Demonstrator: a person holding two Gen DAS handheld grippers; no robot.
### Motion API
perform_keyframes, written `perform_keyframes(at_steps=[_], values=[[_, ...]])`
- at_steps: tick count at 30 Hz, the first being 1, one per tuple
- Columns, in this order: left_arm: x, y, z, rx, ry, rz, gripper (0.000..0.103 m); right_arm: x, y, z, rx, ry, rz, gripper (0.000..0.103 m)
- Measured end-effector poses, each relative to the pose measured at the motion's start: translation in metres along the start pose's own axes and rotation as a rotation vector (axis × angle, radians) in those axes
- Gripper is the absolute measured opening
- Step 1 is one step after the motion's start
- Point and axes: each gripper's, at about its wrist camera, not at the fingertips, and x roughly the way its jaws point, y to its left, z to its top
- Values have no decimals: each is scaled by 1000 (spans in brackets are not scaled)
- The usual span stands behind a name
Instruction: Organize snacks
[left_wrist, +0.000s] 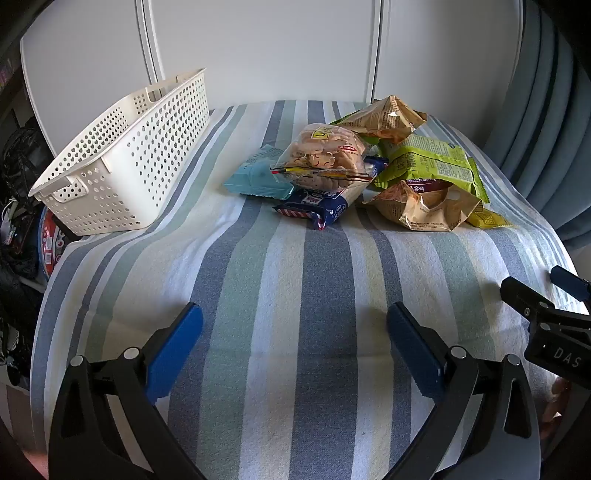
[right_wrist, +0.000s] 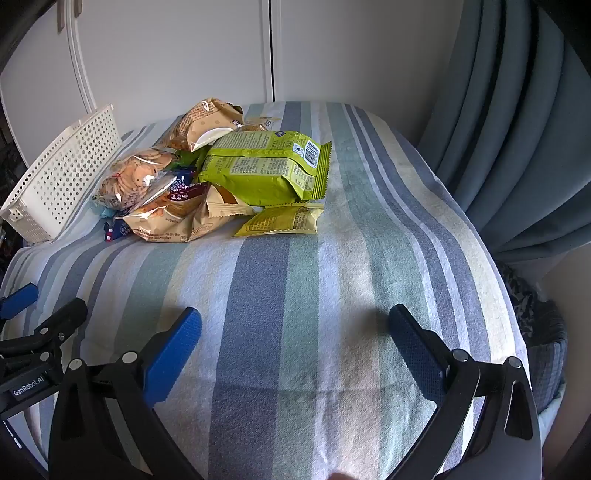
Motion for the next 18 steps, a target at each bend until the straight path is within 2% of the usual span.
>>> perform_keyframes(at_steps=[18], values=[[0,0,0,0,2,0,101,2,0,0,5,-7,8,98]])
